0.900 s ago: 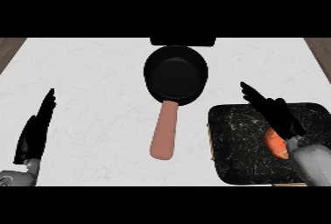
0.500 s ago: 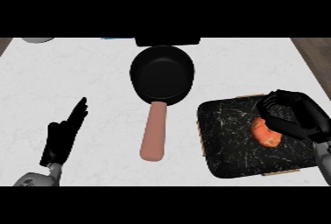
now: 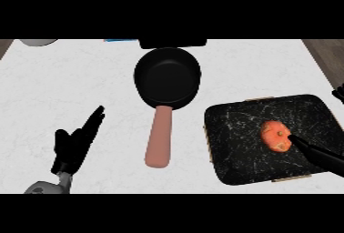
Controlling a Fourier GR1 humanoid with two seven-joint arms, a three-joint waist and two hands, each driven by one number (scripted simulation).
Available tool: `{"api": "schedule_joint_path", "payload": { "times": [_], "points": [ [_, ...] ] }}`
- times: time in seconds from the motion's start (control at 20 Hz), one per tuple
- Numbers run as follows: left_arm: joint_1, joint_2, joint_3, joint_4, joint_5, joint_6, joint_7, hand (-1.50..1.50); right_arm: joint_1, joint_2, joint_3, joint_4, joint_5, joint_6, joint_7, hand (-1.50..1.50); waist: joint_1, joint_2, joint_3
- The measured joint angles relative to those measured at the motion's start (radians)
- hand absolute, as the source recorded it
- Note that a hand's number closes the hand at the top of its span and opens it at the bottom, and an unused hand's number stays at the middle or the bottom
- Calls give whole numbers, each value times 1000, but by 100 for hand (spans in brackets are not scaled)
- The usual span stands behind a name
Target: Pick the squash from the tray and place it in the pot
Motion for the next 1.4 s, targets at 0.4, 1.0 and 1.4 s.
{"api": "schedule_joint_path", "payload": {
  "times": [0.4,1.0,1.4],
  "points": [
    [-34,-23,-6,5,1,-38,34,0,214,-143,-58,-287,-36,70,335,-150,37,8,-2],
    [-52,-47,-3,10,-29,-73,32,0,156,-234,20,-198,-84,237,647,-150,75,15,-1],
    [-60,-78,28,26,-59,-95,41,0,80,-183,60,21,45,330,576,-150,70,13,0]
  ]
}}
